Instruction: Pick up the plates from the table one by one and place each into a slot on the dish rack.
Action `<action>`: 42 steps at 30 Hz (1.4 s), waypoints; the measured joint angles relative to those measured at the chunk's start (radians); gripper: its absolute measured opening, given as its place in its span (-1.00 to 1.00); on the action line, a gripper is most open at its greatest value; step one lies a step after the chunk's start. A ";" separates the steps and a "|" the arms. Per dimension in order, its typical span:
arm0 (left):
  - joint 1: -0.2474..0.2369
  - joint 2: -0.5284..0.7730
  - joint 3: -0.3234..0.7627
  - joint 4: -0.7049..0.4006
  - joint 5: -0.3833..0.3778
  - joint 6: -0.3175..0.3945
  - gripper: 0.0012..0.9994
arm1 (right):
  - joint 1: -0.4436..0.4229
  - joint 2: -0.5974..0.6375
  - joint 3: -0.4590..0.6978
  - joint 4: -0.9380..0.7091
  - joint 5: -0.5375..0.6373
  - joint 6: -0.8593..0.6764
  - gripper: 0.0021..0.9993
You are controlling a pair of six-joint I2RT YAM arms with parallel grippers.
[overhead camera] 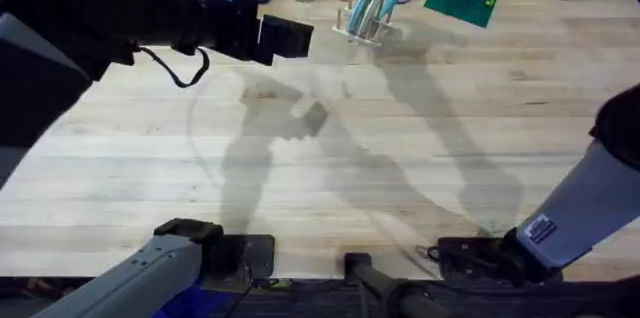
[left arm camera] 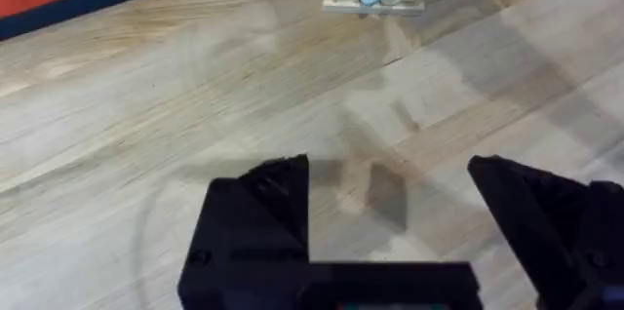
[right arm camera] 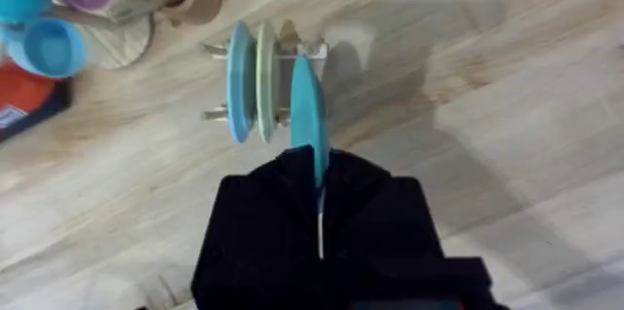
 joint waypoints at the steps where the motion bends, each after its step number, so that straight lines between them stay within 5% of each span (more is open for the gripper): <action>1: 0.000 0.000 0.000 0.000 0.000 0.000 0.99 | 0.000 0.002 0.000 0.005 0.000 0.000 -0.95; 42: 0.000 0.000 0.000 -0.015 0.000 0.000 0.99 | -0.021 0.130 0.002 0.056 0.000 0.005 -0.95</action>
